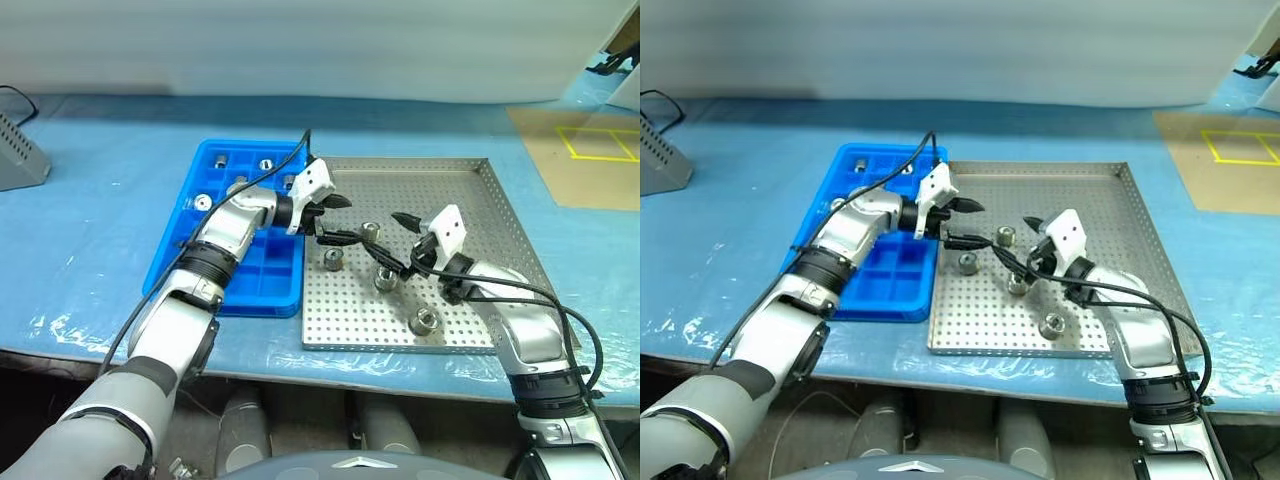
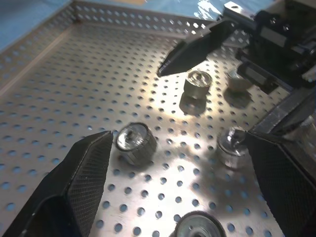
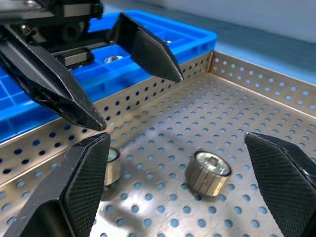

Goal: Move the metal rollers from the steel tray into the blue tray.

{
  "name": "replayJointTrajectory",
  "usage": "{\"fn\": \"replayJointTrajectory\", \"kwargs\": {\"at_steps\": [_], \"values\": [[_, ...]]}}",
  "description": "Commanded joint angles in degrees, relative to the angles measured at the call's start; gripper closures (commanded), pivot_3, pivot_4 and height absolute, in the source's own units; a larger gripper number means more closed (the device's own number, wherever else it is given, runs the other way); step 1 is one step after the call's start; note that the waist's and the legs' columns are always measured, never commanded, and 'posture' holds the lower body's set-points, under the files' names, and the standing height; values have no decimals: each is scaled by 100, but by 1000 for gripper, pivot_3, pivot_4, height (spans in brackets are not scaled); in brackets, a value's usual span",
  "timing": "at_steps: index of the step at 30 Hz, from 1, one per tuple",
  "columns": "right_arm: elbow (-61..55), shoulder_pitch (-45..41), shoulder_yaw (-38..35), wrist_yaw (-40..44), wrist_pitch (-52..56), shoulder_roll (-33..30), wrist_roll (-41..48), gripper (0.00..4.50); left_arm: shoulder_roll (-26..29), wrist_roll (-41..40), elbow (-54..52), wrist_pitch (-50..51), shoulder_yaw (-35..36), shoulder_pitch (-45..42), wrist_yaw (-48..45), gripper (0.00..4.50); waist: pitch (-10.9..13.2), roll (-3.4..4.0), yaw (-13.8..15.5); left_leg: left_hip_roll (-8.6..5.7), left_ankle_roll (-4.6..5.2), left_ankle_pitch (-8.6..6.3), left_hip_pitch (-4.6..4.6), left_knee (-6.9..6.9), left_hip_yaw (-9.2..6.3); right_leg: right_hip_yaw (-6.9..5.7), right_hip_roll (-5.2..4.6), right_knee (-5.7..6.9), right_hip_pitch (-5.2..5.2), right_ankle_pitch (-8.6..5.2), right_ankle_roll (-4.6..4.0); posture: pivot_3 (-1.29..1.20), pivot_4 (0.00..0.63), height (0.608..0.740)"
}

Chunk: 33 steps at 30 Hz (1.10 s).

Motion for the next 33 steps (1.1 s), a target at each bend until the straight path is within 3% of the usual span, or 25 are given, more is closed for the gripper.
{"fn": "replayJointTrajectory", "kwargs": {"at_steps": [1, 11, 23, 26, 33], "values": [[-406, 62, 20, -127, -198, 24, -103, 51, 17, 419, 398, -179, -350, -388, -402, 0, 0, 0, -4, -2, 0, 0, 0, 0, 0, 1, -1, 0, 0, 0, 0, -461, 150, 740], [-537, 233, 114, -243, -304, 92, -228, 51, 89, 1290, 1266, -834, -910, -672, -1186, 0, -1, 3, -23, -4, 2, -1, 2, 3, 0, 5, -2, 0, 3, 0, 0, -493, 150, 740], [-937, 428, 174, -407, -342, 95, -353, 51, -197, 2059, 1689, -1455, -1193, -657, -985, 0, -9, 14, -100, -11, 2, -2, 35, 3, -1, 5, -11, 0, 37, -1, 2, -530, 150, 740], [-1073, 503, 241, -411, -338, 86, -388, 0, -348, 2131, 1764, -1472, -1162, -680, -917, 549, -13, 20, -100, -18, 5, -4, 34, 4, -2, 4, -20, 0, 40, -2, 4, -539, 150, 740], [-1299, 630, 250, -494, -303, 106, -412, 0, -462, 2263, 1974, -1623, -1127, -774, -898, 2901, -17, 25, -127, -23, 15, -9, 28, 4, -2, 2, -33, -15, 42, -4, 6, -553, 150, 740]]}}
